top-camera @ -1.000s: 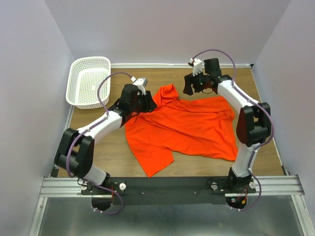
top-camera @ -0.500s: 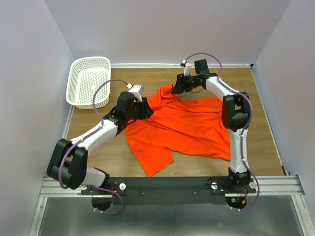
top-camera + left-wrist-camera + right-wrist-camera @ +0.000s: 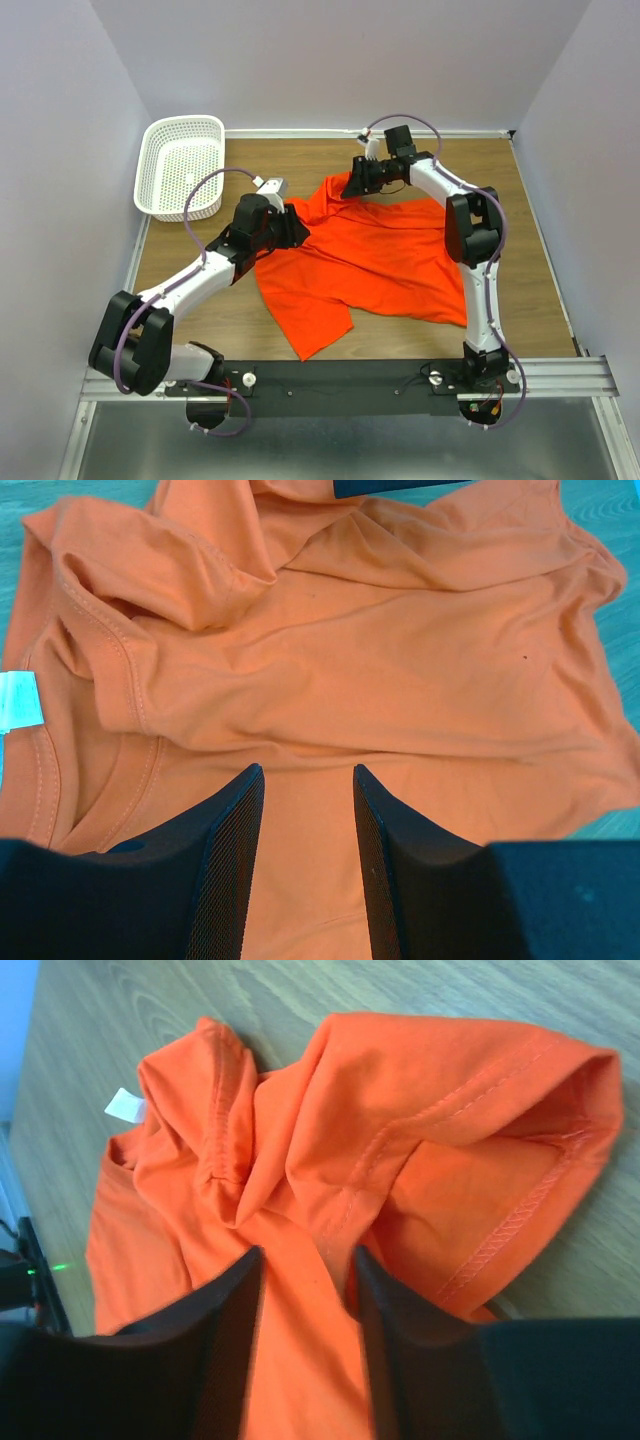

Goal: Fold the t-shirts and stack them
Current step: Flatten the tshirt out

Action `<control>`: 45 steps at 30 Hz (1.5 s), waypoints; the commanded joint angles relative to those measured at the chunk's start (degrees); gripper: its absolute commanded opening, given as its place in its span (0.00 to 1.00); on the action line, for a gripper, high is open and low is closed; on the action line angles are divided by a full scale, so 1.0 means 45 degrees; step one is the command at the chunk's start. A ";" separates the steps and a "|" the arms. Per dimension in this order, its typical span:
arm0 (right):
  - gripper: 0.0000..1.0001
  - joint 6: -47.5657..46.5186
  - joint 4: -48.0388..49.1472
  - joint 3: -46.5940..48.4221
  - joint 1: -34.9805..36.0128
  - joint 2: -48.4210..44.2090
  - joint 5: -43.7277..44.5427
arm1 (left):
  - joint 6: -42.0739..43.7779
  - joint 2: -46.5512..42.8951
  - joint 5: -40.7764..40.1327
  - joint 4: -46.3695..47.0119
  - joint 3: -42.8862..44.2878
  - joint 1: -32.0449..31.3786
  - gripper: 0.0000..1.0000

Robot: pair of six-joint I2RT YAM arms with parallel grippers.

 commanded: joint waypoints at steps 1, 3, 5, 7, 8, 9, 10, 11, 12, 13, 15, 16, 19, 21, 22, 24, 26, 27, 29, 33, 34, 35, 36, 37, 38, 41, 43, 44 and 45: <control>0.42 0.0449 -0.0265 0.0099 0.0023 -0.0050 -0.0729 | -0.0133 0.0071 -0.0219 0.0477 -0.0314 -0.0038 0.49; 0.33 0.0274 -0.0245 0.0139 0.0023 -0.0438 -0.0457 | -0.0172 0.0091 -0.0219 0.0594 -0.0451 -0.0018 0.49; 0.27 -0.0095 -0.0226 0.0139 0.0023 -0.0808 -0.0242 | -0.0172 0.0188 -0.0180 0.0672 -0.0509 -0.0019 0.49; 0.16 -0.0350 -0.0226 0.0002 0.0023 -0.1414 -0.0337 | -0.0191 0.0305 -0.0141 0.0731 -0.0510 -0.0038 0.49; 0.12 -0.0429 -0.0226 -0.0095 0.0023 -0.1611 -0.0455 | -0.0192 0.0345 -0.0121 0.0770 -0.0490 -0.0038 0.49; 0.06 -0.0507 -0.0206 -0.0425 0.0042 -0.1826 -0.0611 | -0.0153 0.0480 -0.0102 0.0789 -0.0471 -0.0038 0.49; 0.01 -0.0644 -0.0206 -0.0853 0.0023 -0.2215 -0.0922 | -0.0133 0.0578 -0.0063 0.0828 -0.0413 -0.0038 0.49; 0.01 -0.0722 -0.0225 -0.0857 0.0023 -0.2412 -0.1041 | -0.0133 0.0579 -0.0063 0.0829 -0.0373 -0.0038 0.49; 0.01 -0.0858 -0.0226 -0.1128 0.0023 -0.2646 -0.1177 | -0.0114 0.0695 -0.0063 0.0829 -0.0354 -0.0038 0.49; 0.01 -0.1130 -0.0226 -0.1788 0.0023 -0.2880 -0.1372 | -0.0075 0.0754 -0.0043 0.0848 -0.0334 -0.0038 0.49; 0.01 -0.1656 -0.0245 -0.2514 0.0120 -0.3561 -0.1529 | -0.0055 0.0871 0.0015 0.0868 -0.0295 -0.0038 0.49; 0.00 -0.1893 -0.0245 -0.3001 0.0140 -0.3779 -0.1472 | -0.0055 0.0892 0.0054 0.0887 -0.0295 -0.0038 0.49; 0.01 -0.2344 -0.0206 -0.4274 0.0199 -0.4405 -0.0518 | -0.0036 0.0989 0.0113 0.1024 -0.0334 -0.0038 0.49; 0.21 -0.1858 -0.0187 -0.4160 0.0218 -0.4135 0.0907 | -0.0074 0.1009 0.0191 0.1082 -0.0354 -0.0038 0.49; 0.32 -0.1547 -0.0167 -0.3984 0.0199 -0.3939 0.1182 | -0.0113 0.0990 0.0211 0.1102 -0.0392 -0.0038 0.49; 0.54 -0.1194 -0.0148 -0.3029 0.0199 -0.3355 0.1633 | -0.0191 0.0815 0.0230 0.1083 -0.0490 -0.0038 0.49; 0.56 -0.0434 -0.0167 -0.1842 0.0199 -0.2339 0.1673 | -0.0288 0.0464 0.0230 0.1083 -0.0703 -0.0057 0.49; 0.56 -0.0275 -0.0167 -0.1428 0.0199 -0.2007 0.1692 | -0.0309 0.0327 0.0192 0.1083 -0.0744 -0.0057 0.49; 0.57 0.0230 -0.0167 -0.0744 0.0199 -0.1011 0.1751 | -0.0347 0.0073 0.0094 0.1024 -0.0900 -0.0038 0.49; 0.57 0.0487 -0.0187 0.0528 0.0218 0.0180 0.2024 | -0.0368 -0.0629 -0.0101 0.0732 -0.1193 -0.0038 0.49; 0.57 0.0527 -0.0187 0.0819 0.0218 0.0377 0.1967 | -0.0406 -0.0748 -0.0082 0.0712 -0.1271 -0.0057 0.49; 0.57 0.0701 -0.0206 0.0919 0.0218 0.0534 0.1850 | -0.0406 -0.0846 -0.0121 0.0692 -0.1310 -0.0038 0.49; 0.56 0.0722 -0.0206 0.0939 0.0218 0.0806 0.1539 | -0.0445 -0.1021 -0.0102 0.0673 -0.1388 -0.0038 0.49; 0.55 0.0722 -0.0206 0.0881 0.0353 0.0848 0.1420 | -0.0484 -0.1080 -0.0082 0.0672 -0.1408 -0.0038 0.49; 0.54 0.0664 -0.0206 0.0803 0.0413 0.0867 0.1226 | -0.0523 -0.1197 -0.0082 0.0672 -0.1447 -0.0038 0.49; 0.50 0.0508 -0.0187 0.0354 0.0667 0.0692 0.0873 | -0.0524 -0.1276 -0.0063 0.0653 -0.1525 -0.0038 0.49; 0.41 0.0507 -0.0167 0.0237 0.0764 0.0537 0.0463 | -0.0543 -0.1335 -0.0101 0.0672 -0.1564 -0.0038 0.49; 0.33 0.0430 -0.0148 0.0159 0.0823 0.0458 0.0481 | -0.0543 -0.1315 -0.0082 0.0692 -0.1622 -0.0038 0.49; 0.30 0.0333 -0.0147 0.0139 0.0824 0.0322 0.0559 | -0.0543 -0.1296 -0.0082 0.0711 -0.1642 -0.0038 0.49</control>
